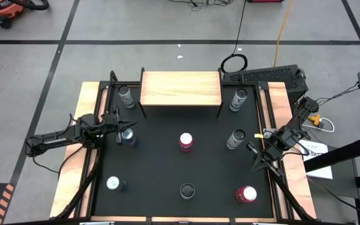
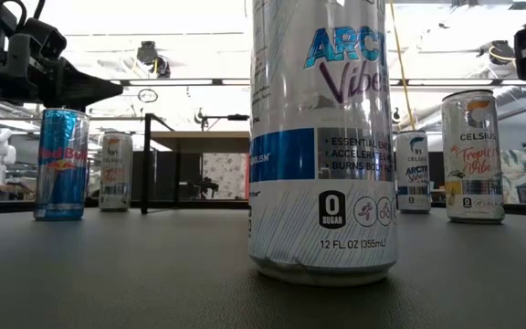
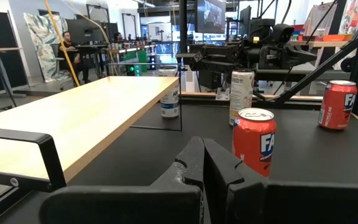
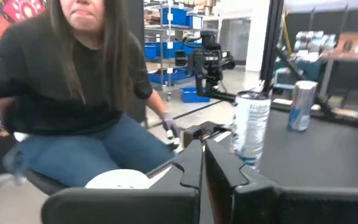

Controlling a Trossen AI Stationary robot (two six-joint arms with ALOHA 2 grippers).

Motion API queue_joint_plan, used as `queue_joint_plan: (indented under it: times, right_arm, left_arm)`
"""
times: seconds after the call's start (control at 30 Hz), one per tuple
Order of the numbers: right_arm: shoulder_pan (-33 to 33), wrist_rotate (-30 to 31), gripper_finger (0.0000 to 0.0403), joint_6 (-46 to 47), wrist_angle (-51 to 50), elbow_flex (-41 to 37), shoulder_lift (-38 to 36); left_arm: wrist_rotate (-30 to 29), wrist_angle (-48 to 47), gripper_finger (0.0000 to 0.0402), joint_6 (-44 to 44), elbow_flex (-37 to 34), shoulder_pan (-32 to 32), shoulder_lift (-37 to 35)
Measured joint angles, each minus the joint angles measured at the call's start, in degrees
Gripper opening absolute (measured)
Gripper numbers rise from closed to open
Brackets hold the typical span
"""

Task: Place canned beverage on shelf
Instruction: Put the bottom white-yellow soda can on the shelf

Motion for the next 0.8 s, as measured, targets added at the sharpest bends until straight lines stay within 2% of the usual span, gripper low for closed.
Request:
queue_joint_plan:
  times: [0.17, 0.23, 0.47, 0.6, 0.7, 0.8]
  right_arm:
    - [-0.01, 5.15, 0.0, -12.39, 9.74, -0.02, 0.02]
    - [-0.01, 4.84, 0.0, -15.7, 13.79, -0.02, 0.02]
    - [-0.01, -8.46, 0.0, -25.29, 24.47, -0.02, 0.02]
    - [-0.01, -16.16, 0.0, -30.16, 25.04, -0.02, 0.0]
    - [-0.01, -18.03, 0.0, -34.51, 24.32, -0.02, 0.02]
    - [0.01, -19.34, 0.0, -34.54, 24.25, -0.02, 0.02]
  left_arm:
    - [0.0, 0.0, 0.0, 0.02, 0.0, 0.01, 0.0]
    - [-0.01, 0.0, 0.0, 0.02, 0.0, -0.01, 0.0]
    - [0.0, 0.0, 0.0, 0.0, 0.0, -0.01, 0.02]
    - [0.0, 0.0, 0.0, 0.01, 0.0, 0.0, 0.02]
    - [0.0, 0.0, 0.0, 0.0, 0.02, 0.01, 0.0]
    - [0.0, 0.0, 0.0, 0.0, 0.0, 0.0, 0.02]
